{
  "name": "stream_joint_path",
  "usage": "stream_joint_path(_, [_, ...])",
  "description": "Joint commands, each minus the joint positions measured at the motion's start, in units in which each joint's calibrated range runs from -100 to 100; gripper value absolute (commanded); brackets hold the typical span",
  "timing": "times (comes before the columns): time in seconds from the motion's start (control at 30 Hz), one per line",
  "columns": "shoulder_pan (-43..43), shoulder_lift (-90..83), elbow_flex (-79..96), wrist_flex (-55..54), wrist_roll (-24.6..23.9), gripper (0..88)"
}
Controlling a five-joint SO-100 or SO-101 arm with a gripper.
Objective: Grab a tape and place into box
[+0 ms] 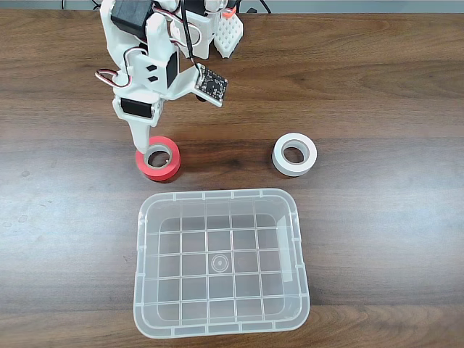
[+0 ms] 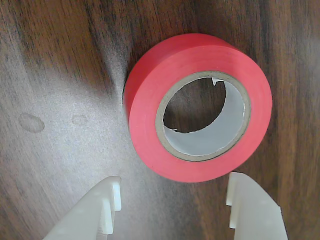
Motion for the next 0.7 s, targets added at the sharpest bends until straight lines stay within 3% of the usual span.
stream_joint_path(0.0, [-0.1,4.3,-4.8,-1.0,0.3,22.1])
stream_joint_path(0.3, [-0.2,15.8,-14.4,-1.0,1.2,22.0])
stream_joint_path(0.5, [-0.1,18.5,-16.2,-0.8,1.8,6.6])
stream_joint_path(0.67, [0.4,18.5,-16.1,-0.2,1.9,3.5])
